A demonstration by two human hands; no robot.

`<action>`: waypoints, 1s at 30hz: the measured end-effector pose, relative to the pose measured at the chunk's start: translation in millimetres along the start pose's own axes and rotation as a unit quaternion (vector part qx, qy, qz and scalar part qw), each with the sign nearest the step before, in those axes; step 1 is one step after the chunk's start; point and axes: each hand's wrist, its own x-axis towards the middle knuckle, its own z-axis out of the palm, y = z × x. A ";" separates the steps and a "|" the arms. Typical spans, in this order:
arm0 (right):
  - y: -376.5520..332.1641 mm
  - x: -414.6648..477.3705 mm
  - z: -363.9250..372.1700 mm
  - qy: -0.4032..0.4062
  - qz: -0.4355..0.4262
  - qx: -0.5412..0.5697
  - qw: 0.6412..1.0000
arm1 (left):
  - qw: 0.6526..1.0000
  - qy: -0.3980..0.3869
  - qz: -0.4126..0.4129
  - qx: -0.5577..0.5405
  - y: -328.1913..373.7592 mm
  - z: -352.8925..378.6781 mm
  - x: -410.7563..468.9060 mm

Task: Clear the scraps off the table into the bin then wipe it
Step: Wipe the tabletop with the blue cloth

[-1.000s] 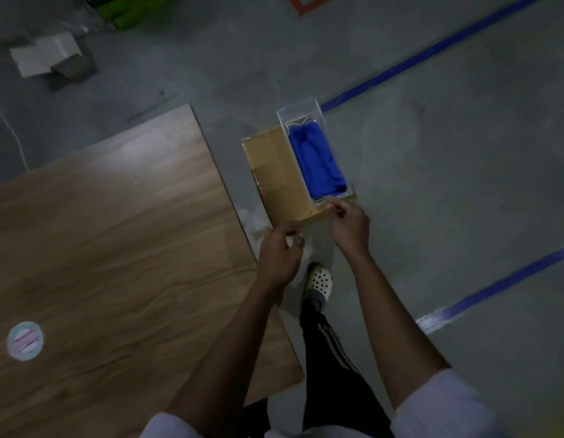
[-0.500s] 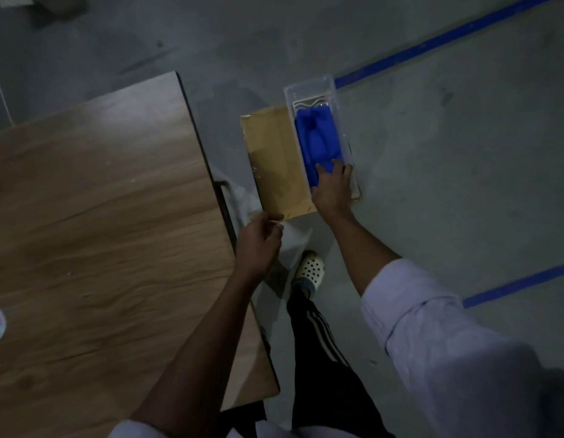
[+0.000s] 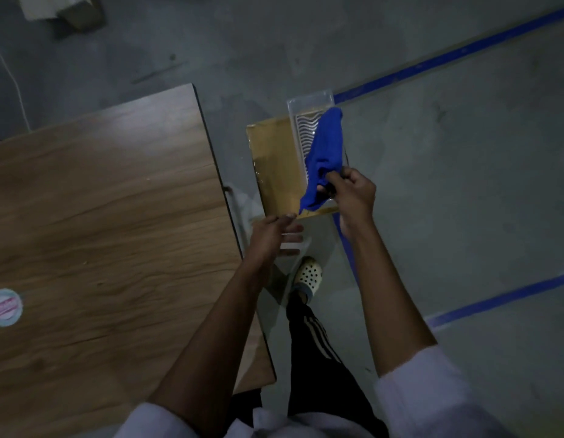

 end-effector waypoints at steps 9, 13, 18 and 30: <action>-33.8 -173.0 -9.3 -0.103 0.131 0.300 0.939 | 0.923 -0.118 -0.155 -0.330 -31.3 9.5 -84.8; -28.7 -233.6 -33.0 -0.110 0.106 0.216 0.964 | 0.911 -0.057 -0.057 -0.405 -43.9 -28.8 -112.2; -3.6 -279.6 -54.4 -0.042 0.011 0.135 0.990 | 0.870 -0.232 0.078 -0.428 -23.8 -92.9 -150.5; 32.9 -366.0 0.9 0.002 -0.159 -0.201 0.967 | 0.914 -0.263 0.132 -0.280 -45.4 -179.9 -249.2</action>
